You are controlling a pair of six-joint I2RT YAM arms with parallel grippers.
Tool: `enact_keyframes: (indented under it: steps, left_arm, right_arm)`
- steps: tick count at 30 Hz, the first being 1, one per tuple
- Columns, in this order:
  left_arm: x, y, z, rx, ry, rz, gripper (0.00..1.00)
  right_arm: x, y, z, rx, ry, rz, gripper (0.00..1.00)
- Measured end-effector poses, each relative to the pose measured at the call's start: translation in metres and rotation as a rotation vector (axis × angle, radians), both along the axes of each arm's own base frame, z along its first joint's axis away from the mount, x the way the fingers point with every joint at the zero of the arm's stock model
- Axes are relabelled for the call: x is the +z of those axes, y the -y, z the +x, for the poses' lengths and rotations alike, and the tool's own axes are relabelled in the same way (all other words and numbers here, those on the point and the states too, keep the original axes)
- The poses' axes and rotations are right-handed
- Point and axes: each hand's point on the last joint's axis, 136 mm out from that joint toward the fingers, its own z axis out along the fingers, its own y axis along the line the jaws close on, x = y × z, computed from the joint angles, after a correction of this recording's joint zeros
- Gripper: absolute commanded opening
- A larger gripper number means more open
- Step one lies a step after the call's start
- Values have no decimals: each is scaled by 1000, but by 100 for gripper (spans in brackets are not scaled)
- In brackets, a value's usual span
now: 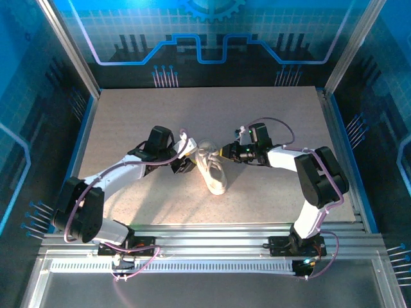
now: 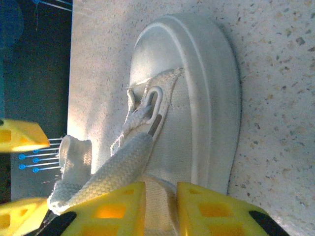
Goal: Tie the shoes
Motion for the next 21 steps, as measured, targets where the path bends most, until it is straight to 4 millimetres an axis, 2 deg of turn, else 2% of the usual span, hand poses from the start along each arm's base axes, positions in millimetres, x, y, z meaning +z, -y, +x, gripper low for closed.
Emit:
enact_keyframes:
  steps: [4, 7, 11, 16, 21]
  left_arm:
    - [-5, -5, 10, -108, 89, 58, 56]
    - [-10, -2, 11, -176, 133, 83, 61]
    - [-15, 1, 17, -232, 186, 110, 62]
    - [-8, 8, 35, -267, 237, 126, 62]
    - [-3, 19, 45, -312, 264, 130, 63]
  right_arm:
    - [-1, -1, 0, 0, 2, -6, 7]
    - [-1, -2, -1, 0, 3, -11, 6]
    - [-1, -2, -2, -6, 7, -24, 4]
    - [2, -2, -3, -6, 17, -37, 3]
    - [3, -2, -4, -7, 23, -52, 3]
